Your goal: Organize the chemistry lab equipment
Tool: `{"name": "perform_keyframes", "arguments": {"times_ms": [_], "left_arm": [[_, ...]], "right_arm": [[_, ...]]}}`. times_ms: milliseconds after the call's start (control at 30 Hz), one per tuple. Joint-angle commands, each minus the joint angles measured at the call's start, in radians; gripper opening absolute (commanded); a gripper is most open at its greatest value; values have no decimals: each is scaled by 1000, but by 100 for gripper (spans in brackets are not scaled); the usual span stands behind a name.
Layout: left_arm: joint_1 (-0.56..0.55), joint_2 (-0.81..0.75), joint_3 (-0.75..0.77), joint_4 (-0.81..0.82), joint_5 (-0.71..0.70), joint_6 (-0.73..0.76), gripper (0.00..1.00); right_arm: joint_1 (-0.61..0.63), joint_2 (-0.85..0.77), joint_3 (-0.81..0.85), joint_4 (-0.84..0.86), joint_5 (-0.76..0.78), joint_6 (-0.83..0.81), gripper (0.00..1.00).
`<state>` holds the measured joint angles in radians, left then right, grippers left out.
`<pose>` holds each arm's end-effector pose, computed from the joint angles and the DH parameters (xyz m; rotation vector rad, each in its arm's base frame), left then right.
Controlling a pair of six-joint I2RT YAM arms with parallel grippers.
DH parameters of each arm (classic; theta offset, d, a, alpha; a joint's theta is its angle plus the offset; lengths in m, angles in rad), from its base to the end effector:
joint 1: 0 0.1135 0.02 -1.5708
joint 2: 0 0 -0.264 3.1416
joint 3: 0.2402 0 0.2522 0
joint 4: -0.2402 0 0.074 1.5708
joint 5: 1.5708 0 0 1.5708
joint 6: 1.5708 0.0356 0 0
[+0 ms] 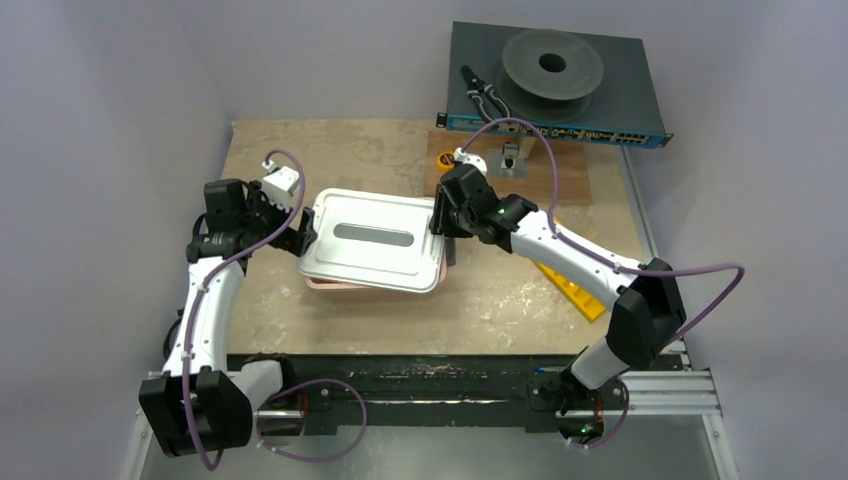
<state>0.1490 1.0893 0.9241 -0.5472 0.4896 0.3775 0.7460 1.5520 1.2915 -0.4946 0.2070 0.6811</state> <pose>0.2290 0.0174 0.2975 0.4971 2.1413 -0.2667 0.2594 0.2298 0.2977 0.0292 2.3556 0.4807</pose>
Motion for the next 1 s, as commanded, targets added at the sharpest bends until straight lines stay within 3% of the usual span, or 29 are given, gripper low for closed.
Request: {"name": "perform_keyframes", "arguments": {"times_ms": [0,167,633,833,967], "left_arm": [[-4,-57,-22,-25,10,23,100],[-4,-96,-47,-58,30,38,100],[-5,-127,-65,-114,88,50,100],[-5,-126,-68,-122,95,55,100],[-5,-125,-67,-98,65,50,100]], "right_arm": [[6,17,94,-13,58,-49,35],[5,63,146,-24,50,-84,28],[-4,86,134,-22,79,-106,27],[-6,60,113,-19,83,-98,28],[-6,61,93,-19,87,-103,37]]}}
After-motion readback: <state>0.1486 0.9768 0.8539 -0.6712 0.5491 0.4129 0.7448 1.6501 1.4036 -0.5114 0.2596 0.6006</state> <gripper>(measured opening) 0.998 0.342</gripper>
